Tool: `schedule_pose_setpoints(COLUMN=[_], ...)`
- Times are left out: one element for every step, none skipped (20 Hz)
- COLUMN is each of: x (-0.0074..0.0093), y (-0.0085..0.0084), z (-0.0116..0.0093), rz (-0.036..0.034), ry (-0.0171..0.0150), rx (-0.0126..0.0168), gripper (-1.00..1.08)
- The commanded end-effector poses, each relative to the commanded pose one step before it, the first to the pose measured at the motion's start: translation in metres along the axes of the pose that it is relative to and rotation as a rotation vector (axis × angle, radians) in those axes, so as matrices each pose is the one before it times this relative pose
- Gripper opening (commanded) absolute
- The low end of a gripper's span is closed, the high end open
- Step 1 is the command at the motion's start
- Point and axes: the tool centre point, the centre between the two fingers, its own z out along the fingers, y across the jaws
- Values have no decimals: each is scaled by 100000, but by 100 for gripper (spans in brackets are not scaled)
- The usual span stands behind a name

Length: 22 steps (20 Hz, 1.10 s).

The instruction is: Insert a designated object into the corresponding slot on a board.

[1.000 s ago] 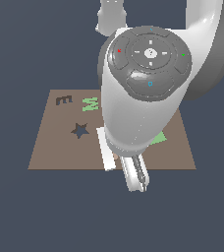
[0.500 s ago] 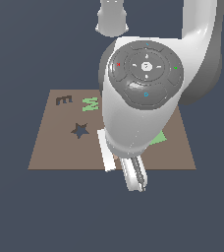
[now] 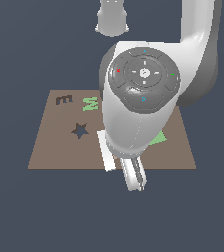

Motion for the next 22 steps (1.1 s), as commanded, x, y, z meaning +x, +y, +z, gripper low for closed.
schedule_pose_setpoints(x=[2,0,-2,0,8,25,42,59,76,63,112,97,150,136,157,212,188,226,251,278,292,322], y=[-6,0,5,1,13,39,65,92,119,140,175,197,234,258,290,331,356,396,435,476,515,561], z=[4,0,-9,-2,-1,-2,-3,-4,-5,8,-7,-6,-10,-10,-11,-13,-14,-15,-17,-19,-20,-22], rz=[-2,0,0,0,0,0,0,0,0,-45,0,-49,0,-49,-49,0,-69,-49,-49,-49,-69,-69], ry=[5,0,0,0,0,0,0,0,0,-5,0,0,0,0,0,0,0,0,0,0,0,0], rx=[20,0,0,0,0,0,0,0,0,-19,0,-3,0,-1,-1,0,-2,-1,-1,-1,-2,-1], gripper=[-100,-100,-100,-100,-100,-100,-100,-100,-100,-100,-100,-100,-100,-100,-100,-100,-100,-100,-100,-100,-100,-100])
